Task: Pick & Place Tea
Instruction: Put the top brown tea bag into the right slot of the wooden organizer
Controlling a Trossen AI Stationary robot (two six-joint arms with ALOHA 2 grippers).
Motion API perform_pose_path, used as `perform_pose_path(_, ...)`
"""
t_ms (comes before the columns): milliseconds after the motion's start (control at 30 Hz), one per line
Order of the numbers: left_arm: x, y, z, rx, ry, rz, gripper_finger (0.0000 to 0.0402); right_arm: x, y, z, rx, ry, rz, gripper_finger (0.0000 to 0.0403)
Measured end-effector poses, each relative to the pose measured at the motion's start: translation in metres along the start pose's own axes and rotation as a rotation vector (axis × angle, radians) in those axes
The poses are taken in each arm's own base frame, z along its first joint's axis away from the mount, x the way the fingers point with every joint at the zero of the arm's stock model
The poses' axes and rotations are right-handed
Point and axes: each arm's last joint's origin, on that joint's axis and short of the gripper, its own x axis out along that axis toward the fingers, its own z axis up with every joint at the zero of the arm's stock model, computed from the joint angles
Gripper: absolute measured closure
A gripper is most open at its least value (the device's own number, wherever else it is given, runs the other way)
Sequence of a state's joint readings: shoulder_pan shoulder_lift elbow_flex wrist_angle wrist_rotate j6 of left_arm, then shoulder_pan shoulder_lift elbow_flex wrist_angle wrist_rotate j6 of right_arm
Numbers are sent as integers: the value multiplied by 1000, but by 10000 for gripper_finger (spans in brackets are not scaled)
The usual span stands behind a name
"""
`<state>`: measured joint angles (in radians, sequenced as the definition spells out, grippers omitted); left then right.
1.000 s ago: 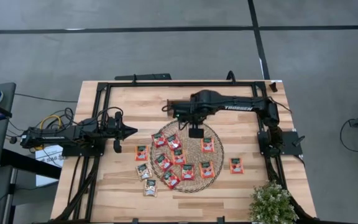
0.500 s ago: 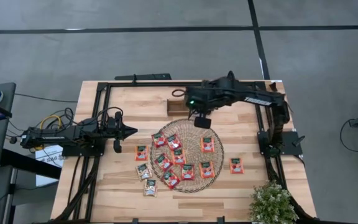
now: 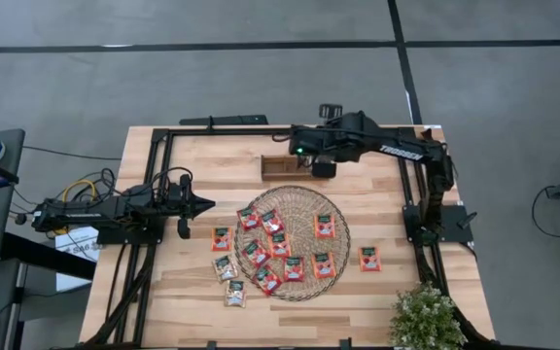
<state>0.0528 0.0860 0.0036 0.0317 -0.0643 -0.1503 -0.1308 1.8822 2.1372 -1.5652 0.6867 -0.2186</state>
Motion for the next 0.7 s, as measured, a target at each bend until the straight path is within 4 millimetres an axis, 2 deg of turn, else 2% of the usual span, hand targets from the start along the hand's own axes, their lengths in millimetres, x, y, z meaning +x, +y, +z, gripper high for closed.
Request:
perform_pose_path(167, 0, 0, 0, 0, 0, 0, 393, 7, -8, -5, -20, 64, -129, 403)
perform_pose_path(400, 0, 0, 0, 1, 0, 0, 394, 6, -14, -6, -25, 110, -326, 403)
perform_pose_path(700, 0, 0, 0, 3, 0, 0, 394, 7, -11, -5, 52, 95, -345, 403)
